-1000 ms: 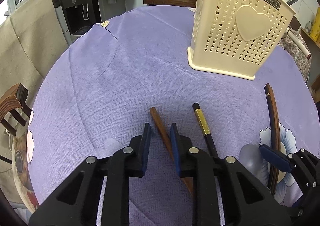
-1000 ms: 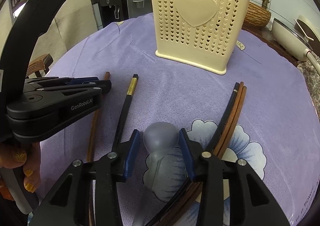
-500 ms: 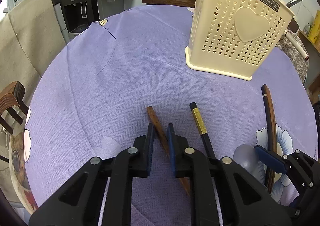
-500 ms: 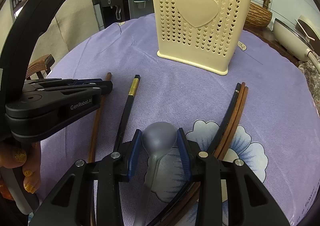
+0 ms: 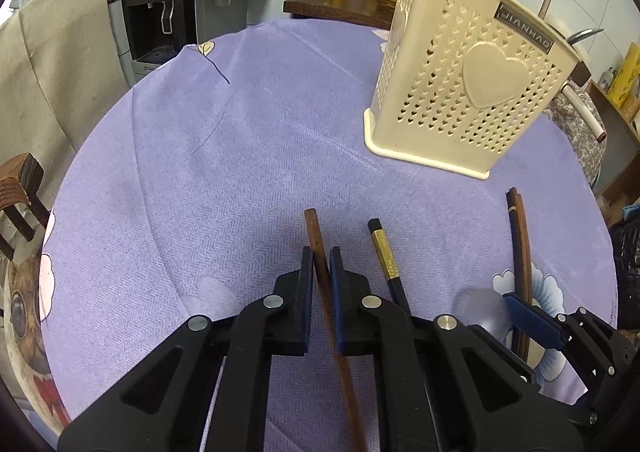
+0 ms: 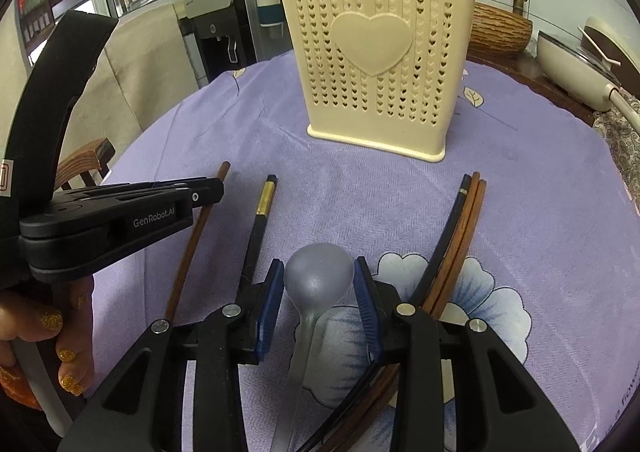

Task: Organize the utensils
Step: 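Close the right tool on the clear ladle while the left tool grasps the brown chopstick, then lift and carry the ladle in the right tool and chopstick in the left tool over the holder, then lower the ladle and chopstick into the holder and open both tools, then move the right tool to two brown chopsticks while the left tool approaches a black gold-tipped chopstick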

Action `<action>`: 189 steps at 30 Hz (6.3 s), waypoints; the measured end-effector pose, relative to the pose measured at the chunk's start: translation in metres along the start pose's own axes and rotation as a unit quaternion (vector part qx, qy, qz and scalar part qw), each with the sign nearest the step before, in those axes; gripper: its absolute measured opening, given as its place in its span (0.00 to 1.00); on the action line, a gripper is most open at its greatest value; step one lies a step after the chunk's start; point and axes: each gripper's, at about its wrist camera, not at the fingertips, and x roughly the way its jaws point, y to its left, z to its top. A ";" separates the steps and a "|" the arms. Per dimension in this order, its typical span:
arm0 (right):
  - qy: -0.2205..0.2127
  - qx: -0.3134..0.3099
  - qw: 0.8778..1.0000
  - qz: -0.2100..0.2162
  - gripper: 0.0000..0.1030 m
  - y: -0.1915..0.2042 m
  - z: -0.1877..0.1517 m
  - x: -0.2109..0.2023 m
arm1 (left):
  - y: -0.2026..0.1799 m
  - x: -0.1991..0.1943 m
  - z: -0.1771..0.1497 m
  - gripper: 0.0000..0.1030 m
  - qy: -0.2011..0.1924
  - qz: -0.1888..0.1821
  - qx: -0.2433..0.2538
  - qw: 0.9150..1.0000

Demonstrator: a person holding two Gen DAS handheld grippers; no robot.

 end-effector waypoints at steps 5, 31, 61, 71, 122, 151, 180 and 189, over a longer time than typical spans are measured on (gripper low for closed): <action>-0.020 0.009 1.000 0.018 0.34 -0.003 0.005 -0.015 | 0.000 -0.013 0.005 0.08 -0.012 -0.012 -0.005 1.000; -0.110 0.008 0.993 0.043 0.34 -0.006 0.011 -0.101 | -0.004 -0.110 0.010 0.08 -0.100 -0.059 0.015 0.993; -0.162 0.007 0.986 0.032 0.34 -0.019 0.057 -0.128 | -0.020 -0.181 0.067 0.07 -0.157 -0.100 0.044 0.982; -0.213 0.021 0.977 -0.002 0.34 -0.044 0.135 -0.145 | -0.044 -0.214 0.139 0.06 -0.190 -0.108 0.050 0.975; -0.281 -0.036 0.952 -0.113 0.78 -0.037 0.110 -0.125 | -0.009 -0.164 0.111 0.81 -0.224 -0.070 0.001 0.972; 0.018 0.139 0.985 -0.100 0.61 -0.092 -0.017 -0.010 | -0.019 -0.036 -0.042 0.86 -0.031 -0.007 0.030 0.999; 0.031 0.112 0.982 -0.148 0.50 -0.095 0.016 0.021 | -0.030 -0.020 -0.043 0.69 0.000 -0.004 0.030 1.000; 0.027 0.110 0.983 -0.146 0.47 -0.098 0.017 0.021 | -0.048 0.000 -0.026 0.41 0.012 0.017 0.052 0.998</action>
